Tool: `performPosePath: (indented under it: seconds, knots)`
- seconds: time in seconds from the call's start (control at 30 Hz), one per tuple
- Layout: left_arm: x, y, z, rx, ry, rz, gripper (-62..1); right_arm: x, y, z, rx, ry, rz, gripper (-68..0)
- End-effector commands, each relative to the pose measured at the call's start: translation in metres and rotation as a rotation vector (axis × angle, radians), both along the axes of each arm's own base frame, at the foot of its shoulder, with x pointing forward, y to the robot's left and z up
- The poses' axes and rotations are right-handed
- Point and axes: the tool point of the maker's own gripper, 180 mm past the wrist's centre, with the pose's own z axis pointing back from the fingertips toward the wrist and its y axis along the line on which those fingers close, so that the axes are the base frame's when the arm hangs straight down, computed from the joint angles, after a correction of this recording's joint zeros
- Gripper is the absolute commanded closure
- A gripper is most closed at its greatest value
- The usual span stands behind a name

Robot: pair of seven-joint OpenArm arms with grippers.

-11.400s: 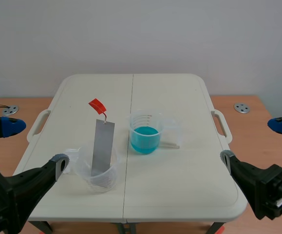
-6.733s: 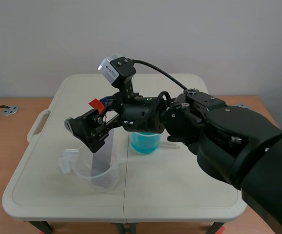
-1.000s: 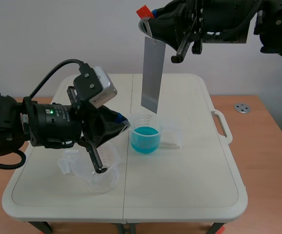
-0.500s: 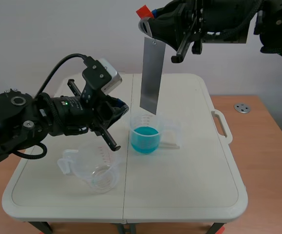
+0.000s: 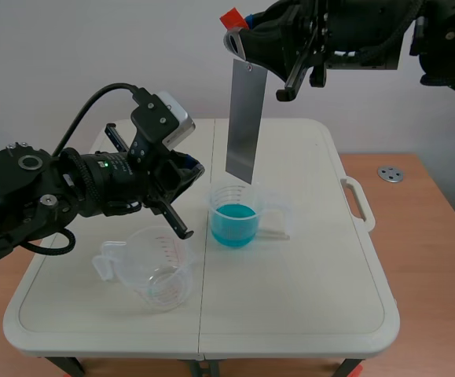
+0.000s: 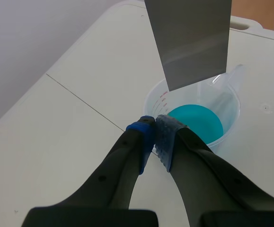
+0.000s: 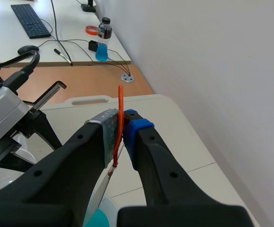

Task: Hold the metal plate by the orange handle, dip it into the blue solution, take it out and point at it, then put the plate back in the beaker on the left.
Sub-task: 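Point at the plate with the left hand, then lower the plate into the blue solution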

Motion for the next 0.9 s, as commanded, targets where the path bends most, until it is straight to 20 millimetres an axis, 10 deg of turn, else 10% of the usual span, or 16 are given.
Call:
performPosePath:
  seconds: [0.0, 0.3, 0.67, 0.87]
  knots:
    - [0.004, -0.004, 0.014, -0.028, -0.034, -0.006, -4.5, 0.003, 0.001, 0.020, 0.037, -0.040, 0.011, -1.3]
    - [0.004, 0.015, 0.011, -0.001, -0.030, 0.018, -4.5, 0.002, 0.001, 0.020, 0.039, -0.040, 0.012, -1.3]
    - [-0.031, 0.129, 0.036, 0.021, 0.001, 0.153, -4.5, 0.002, 0.001, 0.020, 0.039, -0.040, 0.012, -1.3]
    - [-0.065, 0.196, 0.016, 0.115, 0.088, 0.290, -4.5, 0.002, 0.001, 0.020, 0.039, -0.040, 0.012, -1.3]
